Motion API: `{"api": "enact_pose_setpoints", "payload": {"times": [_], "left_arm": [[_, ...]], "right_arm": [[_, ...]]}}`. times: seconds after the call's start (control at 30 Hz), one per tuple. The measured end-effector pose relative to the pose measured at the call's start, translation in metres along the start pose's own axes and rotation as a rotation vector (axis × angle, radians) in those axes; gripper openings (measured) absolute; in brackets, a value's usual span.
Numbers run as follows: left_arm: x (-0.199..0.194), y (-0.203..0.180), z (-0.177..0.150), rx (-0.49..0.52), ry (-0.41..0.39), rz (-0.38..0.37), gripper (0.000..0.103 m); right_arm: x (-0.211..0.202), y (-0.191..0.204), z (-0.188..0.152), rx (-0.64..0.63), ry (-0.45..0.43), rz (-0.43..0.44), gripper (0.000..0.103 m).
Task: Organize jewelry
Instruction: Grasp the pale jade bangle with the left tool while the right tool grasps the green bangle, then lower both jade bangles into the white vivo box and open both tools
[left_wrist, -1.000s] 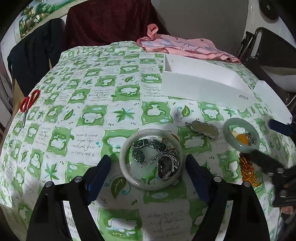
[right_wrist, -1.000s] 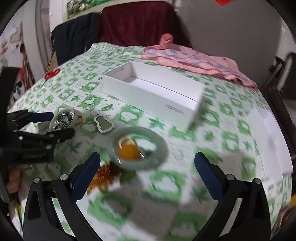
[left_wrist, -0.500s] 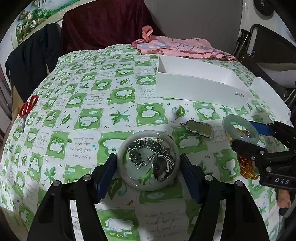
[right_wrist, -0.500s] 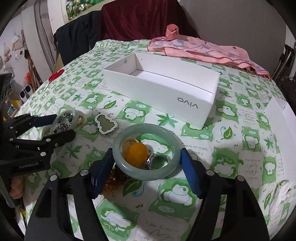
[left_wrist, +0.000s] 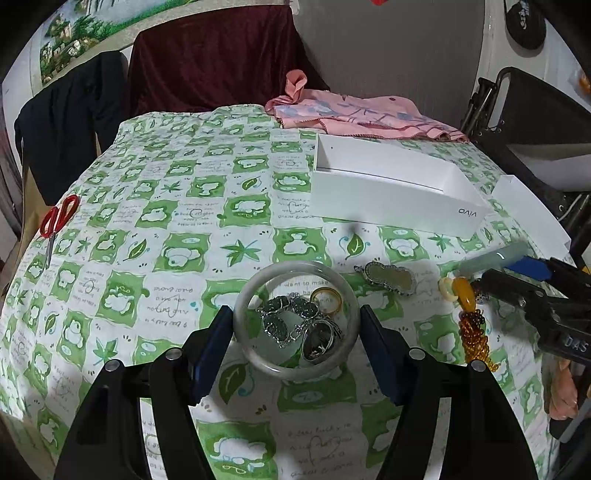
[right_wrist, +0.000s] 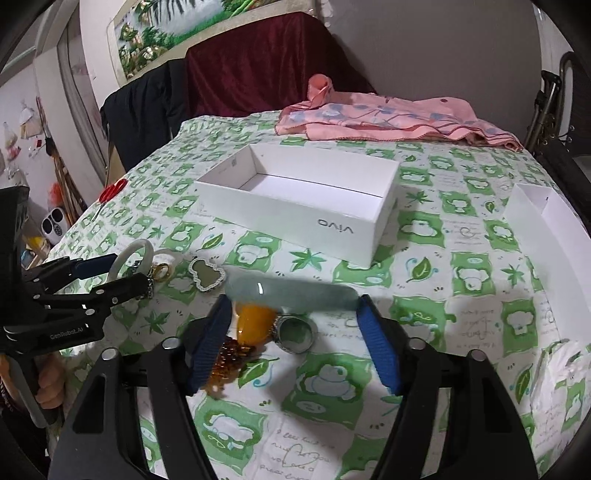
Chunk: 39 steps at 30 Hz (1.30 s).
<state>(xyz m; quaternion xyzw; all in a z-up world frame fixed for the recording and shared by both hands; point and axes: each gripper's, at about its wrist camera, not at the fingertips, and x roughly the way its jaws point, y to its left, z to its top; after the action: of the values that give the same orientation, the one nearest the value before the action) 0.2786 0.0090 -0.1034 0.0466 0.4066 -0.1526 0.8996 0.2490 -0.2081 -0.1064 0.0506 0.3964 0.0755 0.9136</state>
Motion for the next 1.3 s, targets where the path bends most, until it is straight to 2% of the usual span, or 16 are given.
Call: {"api": "enact_pose_setpoints", "payload": {"times": [0.03, 0.1, 0.13, 0.17, 0.23, 0.3, 0.4, 0.47, 0.53, 0.57, 0.67, 0.7, 0.8, 1.03, 1.17, 1.3], "left_arm": [[0.000, 0.000, 0.000, 0.000, 0.002, 0.002, 0.068], [0.001, 0.000, 0.001, -0.001, 0.006, 0.003, 0.068], [0.002, 0.001, 0.000, -0.002, 0.007, 0.003, 0.068], [0.002, 0.001, 0.000, -0.001, 0.009, 0.002, 0.068], [0.003, 0.002, 0.000, -0.002, 0.011, 0.001, 0.068], [0.003, 0.002, -0.001, -0.005, 0.013, -0.001, 0.068], [0.004, 0.004, -0.001, -0.009, 0.015, -0.004, 0.068], [0.004, 0.005, -0.001, -0.014, 0.018, -0.005, 0.068], [0.003, 0.008, -0.001, -0.027, 0.017, -0.007, 0.068], [0.003, 0.011, -0.001, -0.038, 0.017, -0.011, 0.068], [0.004, 0.018, 0.000, -0.071, 0.024, -0.023, 0.068], [0.004, 0.019, 0.000, -0.079, 0.027, -0.027, 0.068], [0.005, 0.021, 0.000, -0.086, 0.033, -0.024, 0.068], [0.003, 0.018, 0.003, -0.075, 0.021, -0.030, 0.068], [0.000, 0.016, 0.031, -0.085, 0.011, -0.059, 0.068], [-0.003, 0.001, 0.075, -0.053, -0.053, -0.061, 0.068]], "right_arm": [[0.007, -0.006, -0.001, 0.028, 0.044, 0.056, 0.004], [0.010, -0.006, -0.002, 0.019, 0.068, 0.048, 0.007], [0.010, -0.004, -0.002, 0.002, 0.078, 0.031, 0.018], [0.007, -0.005, -0.002, 0.000, 0.064, 0.024, 0.024], [0.004, -0.006, -0.001, 0.006, 0.040, 0.004, 0.054], [0.002, -0.004, -0.001, 0.005, 0.030, 0.037, 0.068], [-0.001, 0.004, 0.003, -0.007, 0.008, 0.072, 0.069], [0.005, 0.022, 0.011, -0.072, 0.018, 0.066, 0.069], [0.014, 0.040, 0.012, -0.162, 0.049, 0.075, 0.084], [0.021, 0.051, 0.012, -0.216, 0.059, 0.058, 0.085], [0.041, 0.069, 0.007, -0.304, 0.114, 0.015, 0.083], [0.040, 0.069, 0.009, -0.295, 0.114, 0.046, 0.069], [0.037, 0.064, 0.009, -0.270, 0.094, 0.053, 0.069], [0.001, 0.043, 0.014, -0.171, -0.034, 0.092, 0.069], [-0.021, 0.028, 0.036, -0.112, -0.143, 0.057, 0.069], [-0.016, -0.003, 0.069, 0.001, -0.171, 0.046, 0.069]]}}
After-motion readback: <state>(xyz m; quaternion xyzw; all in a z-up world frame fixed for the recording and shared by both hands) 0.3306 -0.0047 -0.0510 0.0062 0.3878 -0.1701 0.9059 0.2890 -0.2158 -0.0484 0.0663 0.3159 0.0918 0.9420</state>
